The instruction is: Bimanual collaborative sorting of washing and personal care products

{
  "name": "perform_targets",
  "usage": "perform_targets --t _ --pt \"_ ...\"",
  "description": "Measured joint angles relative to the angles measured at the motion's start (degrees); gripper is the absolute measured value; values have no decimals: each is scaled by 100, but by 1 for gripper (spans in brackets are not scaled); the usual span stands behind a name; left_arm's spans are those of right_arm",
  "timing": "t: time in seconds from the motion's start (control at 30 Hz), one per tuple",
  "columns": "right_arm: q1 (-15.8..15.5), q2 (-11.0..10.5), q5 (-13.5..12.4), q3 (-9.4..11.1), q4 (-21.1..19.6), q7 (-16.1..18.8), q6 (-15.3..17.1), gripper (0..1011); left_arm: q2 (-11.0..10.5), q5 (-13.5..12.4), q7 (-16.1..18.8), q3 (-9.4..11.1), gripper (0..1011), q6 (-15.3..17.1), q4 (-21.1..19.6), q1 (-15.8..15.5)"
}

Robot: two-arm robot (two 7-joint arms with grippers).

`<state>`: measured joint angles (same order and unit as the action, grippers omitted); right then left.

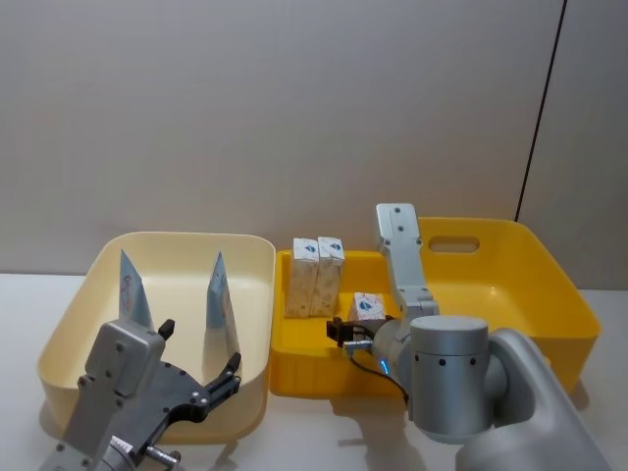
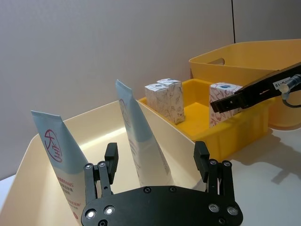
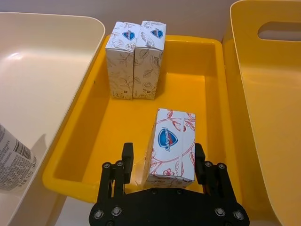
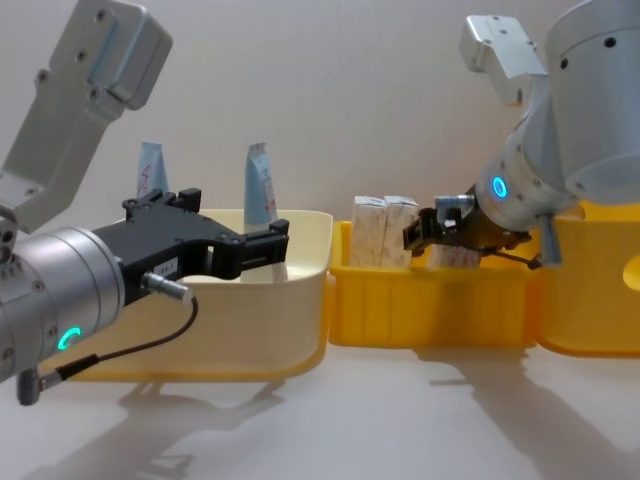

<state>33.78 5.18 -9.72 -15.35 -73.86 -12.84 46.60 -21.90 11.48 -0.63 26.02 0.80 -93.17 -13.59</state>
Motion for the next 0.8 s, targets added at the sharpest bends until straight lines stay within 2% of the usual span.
perform_targets --t 0.4,0.8 --pt "18 7 21 7 55 -7 -50 433 0 0 0 0 1003 0 0 0" --pt "0 8 21 30 -44 40 -96 422 0 0 0 0 1003 0 0 0"
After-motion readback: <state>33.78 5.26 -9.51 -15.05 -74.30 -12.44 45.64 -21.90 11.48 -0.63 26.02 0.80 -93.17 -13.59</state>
